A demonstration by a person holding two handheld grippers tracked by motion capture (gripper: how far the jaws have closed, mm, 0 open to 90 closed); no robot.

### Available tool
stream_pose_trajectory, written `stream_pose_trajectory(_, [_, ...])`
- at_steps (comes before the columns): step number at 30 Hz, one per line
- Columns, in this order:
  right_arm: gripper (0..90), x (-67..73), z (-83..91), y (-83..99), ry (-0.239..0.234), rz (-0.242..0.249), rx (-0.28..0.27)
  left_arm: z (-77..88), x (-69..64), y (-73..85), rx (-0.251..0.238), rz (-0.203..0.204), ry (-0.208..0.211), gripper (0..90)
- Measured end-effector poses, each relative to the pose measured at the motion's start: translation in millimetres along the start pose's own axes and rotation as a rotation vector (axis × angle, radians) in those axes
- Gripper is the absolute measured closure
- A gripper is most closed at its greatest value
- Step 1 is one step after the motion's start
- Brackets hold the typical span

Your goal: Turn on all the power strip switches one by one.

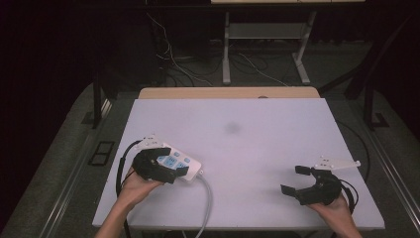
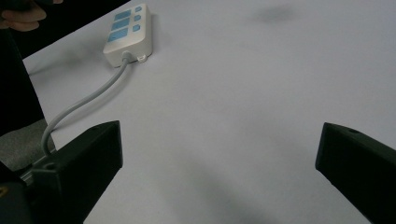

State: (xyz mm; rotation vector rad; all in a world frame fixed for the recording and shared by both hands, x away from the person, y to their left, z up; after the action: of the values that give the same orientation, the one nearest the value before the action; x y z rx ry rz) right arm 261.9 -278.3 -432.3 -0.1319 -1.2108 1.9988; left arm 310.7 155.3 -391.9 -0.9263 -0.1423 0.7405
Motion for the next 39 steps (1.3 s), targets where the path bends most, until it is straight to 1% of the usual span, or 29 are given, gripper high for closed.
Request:
stream_pose_trajectory(4, [0.5, -0.2, 0.2, 0.1, 0.002, 0.000, 0.001, -3.6, 1.4, -3.2, 0.017, -0.006, 0.004, 2.9])
stream_pose_trajectory(11, [0.4, 0.0, 0.2, 0.3, 0.001, 0.000, 0.001, -7.7, 6.6, -8.6, 0.055, -0.010, -0.002, 7.6])
stream_pose_trajectory(15, [0.5, -0.4, 0.5, 0.4, 0.001, -0.001, 0.002, -8.7, 9.6, -11.4, 0.055, -0.001, 0.005, 12.5])
stream_pose_trajectory(19, [0.5, -0.5, 0.1, 0.5, -0.001, -0.002, 0.001, -12.3, 12.9, -12.7, 0.087, -0.001, 0.012, 16.5])
stream_pose_trajectory(22, [0.5, 0.1, -0.3, 0.6, -0.002, 0.000, 0.003, -15.5, 14.3, -13.5, 0.102, 0.001, 0.018, 20.0])
stream_pose_trajectory(25, [0.5, 0.2, -0.5, 0.7, -0.003, 0.000, 0.004, -18.5, 16.4, -14.1, 0.110, 0.002, 0.012, 25.7])
stream_pose_trajectory(29, [0.4, -0.4, -0.1, 0.9, -0.002, -0.001, 0.003, -22.3, 19.7, -15.0, 0.123, 0.002, -0.005, 38.9])
stream_pose_trajectory(34, [0.5, 0.3, -1.4, 1.2, -0.004, -0.001, 0.009, -26.0, 22.9, -18.1, 0.143, -0.009, -0.015, 50.9])
stream_pose_trajectory(37, [0.5, 0.8, -2.3, 1.2, -0.005, 0.005, 0.012, -28.7, 24.9, -19.2, 0.168, -0.026, -0.022, 56.5])
stream_pose_trajectory(39, [0.4, 0.8, -2.2, 1.4, -0.004, 0.004, 0.013, -30.1, 26.0, -20.1, 0.180, -0.029, -0.018, 58.1])
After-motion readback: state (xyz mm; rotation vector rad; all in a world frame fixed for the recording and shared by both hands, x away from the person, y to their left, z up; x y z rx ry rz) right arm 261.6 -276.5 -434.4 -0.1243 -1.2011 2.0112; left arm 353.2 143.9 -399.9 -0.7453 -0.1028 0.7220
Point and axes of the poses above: each handheld gripper's, and its own axes: z roughly backward along the jaws, y roughly out of its underside, x roughly to its left, the point moved 3 cm from there along -z, roughly forward along the jaws, and after that the axes turned 2 degrees about x, right-handed, at the moved point
